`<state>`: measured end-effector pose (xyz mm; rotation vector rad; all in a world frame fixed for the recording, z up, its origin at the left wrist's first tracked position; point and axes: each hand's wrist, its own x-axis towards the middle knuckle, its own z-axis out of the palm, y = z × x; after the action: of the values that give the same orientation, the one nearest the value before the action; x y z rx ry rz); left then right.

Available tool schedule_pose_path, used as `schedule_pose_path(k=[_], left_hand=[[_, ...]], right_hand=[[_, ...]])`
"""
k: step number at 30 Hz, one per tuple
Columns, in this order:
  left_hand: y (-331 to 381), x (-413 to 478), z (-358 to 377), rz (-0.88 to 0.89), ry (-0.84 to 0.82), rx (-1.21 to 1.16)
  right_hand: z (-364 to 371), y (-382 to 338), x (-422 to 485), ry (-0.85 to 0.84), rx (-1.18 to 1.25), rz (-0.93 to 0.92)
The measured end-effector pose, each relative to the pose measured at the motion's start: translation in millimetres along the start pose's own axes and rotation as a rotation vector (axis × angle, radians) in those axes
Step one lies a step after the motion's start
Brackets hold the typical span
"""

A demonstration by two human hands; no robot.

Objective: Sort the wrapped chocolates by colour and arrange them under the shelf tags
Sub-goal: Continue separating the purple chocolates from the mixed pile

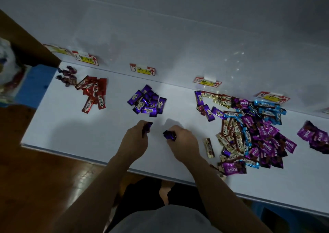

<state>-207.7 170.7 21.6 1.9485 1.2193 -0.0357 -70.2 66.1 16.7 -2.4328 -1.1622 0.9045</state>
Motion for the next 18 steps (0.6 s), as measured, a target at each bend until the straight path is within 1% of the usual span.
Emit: schedule_pose_path(k=[6,8,10,13,16,18], left_hand=[[-23.8,48.9,-30.1,0.111,0.107,0.253],[-22.9,67.3,-35.3,0.158,0.156,0.273],[-17.5,80.7,-38.1,0.18,0.181,0.244],[-14.2,89.2,-39.0,0.239,0.153,0.175],[-24.2,80.3,-35.9,0.356,0.095,0.19],[-28.5,70.1,-36.2,0.364,0.083,0.217]], right_hand=[[16.0,-43.4,45.6,0.036,0.009,0.006],[14.5,-56.3,63.1,0.067,0.043,0.022],[11.7,-64.8,78.9,0.122,0.085,0.039],[10.6,-69.1,92.1,0.164,0.074,0.041],[16.7,-65.2,84.7,0.121,0.011,0.004],[19.2,-59.9,72.3,0.131,-0.035,-0.006]])
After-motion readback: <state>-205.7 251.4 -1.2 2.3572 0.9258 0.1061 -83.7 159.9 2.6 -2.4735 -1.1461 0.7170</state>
